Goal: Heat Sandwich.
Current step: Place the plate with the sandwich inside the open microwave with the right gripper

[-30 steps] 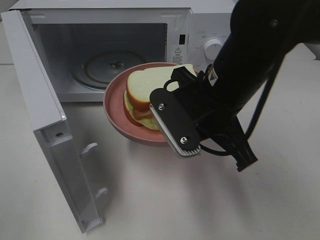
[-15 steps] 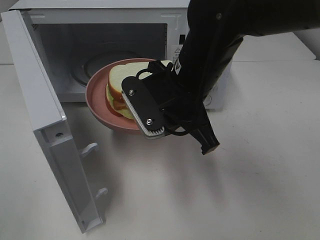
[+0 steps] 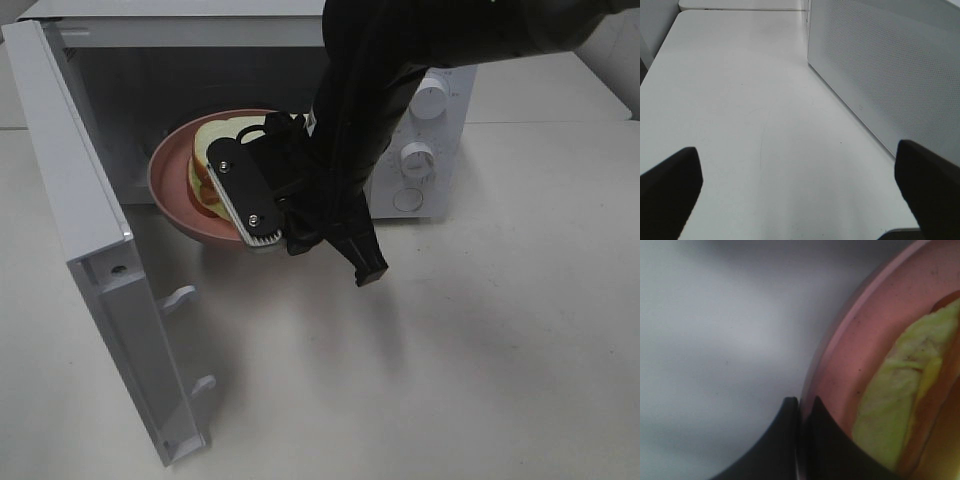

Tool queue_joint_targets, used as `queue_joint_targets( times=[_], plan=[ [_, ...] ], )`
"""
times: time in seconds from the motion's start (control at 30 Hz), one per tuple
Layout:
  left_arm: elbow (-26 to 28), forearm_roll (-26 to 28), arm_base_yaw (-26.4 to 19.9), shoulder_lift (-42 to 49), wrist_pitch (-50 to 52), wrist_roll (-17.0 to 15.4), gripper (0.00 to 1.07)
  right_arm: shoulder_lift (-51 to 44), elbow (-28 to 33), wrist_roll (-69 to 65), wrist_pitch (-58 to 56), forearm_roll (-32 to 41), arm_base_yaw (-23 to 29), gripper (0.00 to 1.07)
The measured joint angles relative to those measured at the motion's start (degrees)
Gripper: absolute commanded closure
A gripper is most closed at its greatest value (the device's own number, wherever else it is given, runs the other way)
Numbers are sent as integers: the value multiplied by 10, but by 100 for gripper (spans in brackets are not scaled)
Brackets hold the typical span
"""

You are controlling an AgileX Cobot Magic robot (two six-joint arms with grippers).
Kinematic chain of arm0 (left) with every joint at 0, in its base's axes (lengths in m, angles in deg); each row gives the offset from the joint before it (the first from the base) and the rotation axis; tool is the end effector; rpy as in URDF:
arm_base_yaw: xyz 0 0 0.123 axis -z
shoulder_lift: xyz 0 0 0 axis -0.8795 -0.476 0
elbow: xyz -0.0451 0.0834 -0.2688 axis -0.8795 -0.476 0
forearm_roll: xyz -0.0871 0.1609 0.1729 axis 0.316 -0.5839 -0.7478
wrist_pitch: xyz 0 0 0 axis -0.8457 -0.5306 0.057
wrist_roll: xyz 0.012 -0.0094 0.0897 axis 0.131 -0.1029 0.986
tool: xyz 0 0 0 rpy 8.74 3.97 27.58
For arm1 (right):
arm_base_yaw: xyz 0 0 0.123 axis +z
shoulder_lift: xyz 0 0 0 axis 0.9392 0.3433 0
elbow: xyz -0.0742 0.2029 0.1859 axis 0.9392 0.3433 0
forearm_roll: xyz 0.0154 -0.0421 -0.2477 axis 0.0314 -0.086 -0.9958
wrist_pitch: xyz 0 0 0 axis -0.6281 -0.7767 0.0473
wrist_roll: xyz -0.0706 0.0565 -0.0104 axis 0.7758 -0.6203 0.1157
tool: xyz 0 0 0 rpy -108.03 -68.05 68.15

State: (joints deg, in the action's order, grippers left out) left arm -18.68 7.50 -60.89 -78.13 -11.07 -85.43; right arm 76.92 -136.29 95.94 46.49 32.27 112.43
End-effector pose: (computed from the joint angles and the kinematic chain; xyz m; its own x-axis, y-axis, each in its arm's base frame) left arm -0.0081 -0.0034 0.2806 -0.4513 -0.0161 -0.8922 0.0377 0.9986 -0.0370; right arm 0.2970 0.2739 0.2042 0.5070 -0.8558 -0.1026 -0.8146 -0.4368 -0.3816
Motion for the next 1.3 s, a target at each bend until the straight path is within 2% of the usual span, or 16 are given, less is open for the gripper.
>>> queue_joint_targets(
  times=[0.27,1.3],
  plan=[
    [0,0,0,0,0,0,7,65,-89,-18,-30,-9,-1,107],
    [0,-1,0,0,0,0,7,225,-327,-111,-61,-48,-17,106]
  ],
)
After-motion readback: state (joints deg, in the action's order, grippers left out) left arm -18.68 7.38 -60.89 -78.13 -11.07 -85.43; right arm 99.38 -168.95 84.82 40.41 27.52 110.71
